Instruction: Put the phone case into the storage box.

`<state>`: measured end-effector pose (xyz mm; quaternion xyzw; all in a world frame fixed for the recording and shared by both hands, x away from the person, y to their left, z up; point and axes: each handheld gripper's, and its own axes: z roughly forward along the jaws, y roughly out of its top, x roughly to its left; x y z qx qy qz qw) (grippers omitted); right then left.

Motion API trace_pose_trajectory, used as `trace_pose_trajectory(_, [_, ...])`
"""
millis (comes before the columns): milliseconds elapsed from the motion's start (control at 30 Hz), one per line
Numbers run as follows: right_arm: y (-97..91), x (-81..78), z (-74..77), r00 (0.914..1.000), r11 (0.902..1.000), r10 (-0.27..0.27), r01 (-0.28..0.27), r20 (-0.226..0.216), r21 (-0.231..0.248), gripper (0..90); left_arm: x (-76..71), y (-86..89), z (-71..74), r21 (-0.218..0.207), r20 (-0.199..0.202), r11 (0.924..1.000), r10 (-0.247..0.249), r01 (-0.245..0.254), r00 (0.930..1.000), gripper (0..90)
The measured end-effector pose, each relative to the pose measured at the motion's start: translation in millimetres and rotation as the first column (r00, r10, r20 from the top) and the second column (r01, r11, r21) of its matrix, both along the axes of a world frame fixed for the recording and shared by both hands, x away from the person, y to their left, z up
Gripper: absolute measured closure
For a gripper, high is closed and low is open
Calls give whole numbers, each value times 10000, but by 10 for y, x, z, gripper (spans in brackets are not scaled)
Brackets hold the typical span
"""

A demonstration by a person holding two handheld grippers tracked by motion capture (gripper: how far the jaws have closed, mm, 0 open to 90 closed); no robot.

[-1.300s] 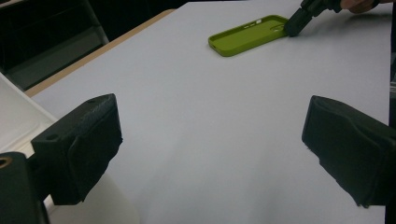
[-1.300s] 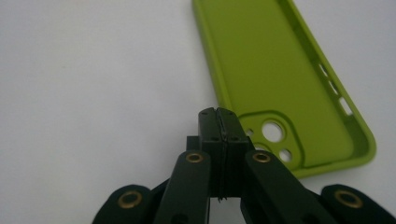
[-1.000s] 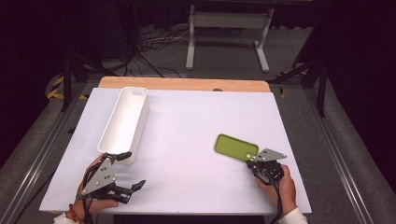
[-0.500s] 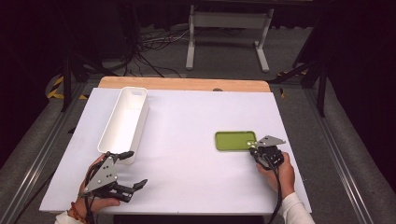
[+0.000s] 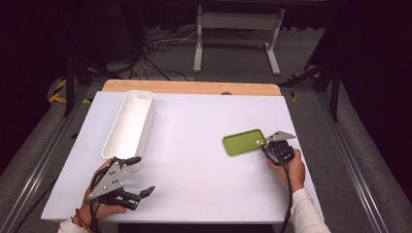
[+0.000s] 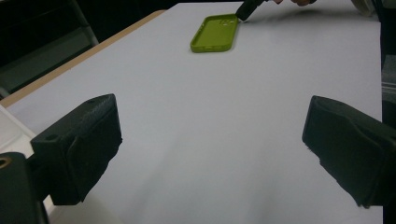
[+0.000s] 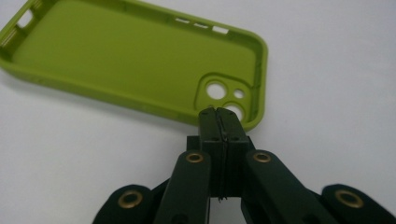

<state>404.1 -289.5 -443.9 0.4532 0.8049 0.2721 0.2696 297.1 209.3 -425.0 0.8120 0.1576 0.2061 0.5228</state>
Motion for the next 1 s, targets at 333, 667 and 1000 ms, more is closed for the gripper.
trace_pose_trajectory(333, [-2, 207, 12, 9994, 9993, -337, 338, -89, 149, 900, 27, 29, 25, 19, 45, 9999, 164, -164, 9999, 60])
trace_pose_trajectory(667, [-8, 356, 58, 9995, 9988, -308, 304, 85, 381, 900, 29, 64, 41, -64, 109, 9999, 159, -158, 9998, 62])
trace_pose_trajectory(1000, [41, 472, 61, 9990, 9987, -432, 429, 101, 259, 900, 17, 99, 49, -184, 74, 9997, 151, -150, 9999, 63])
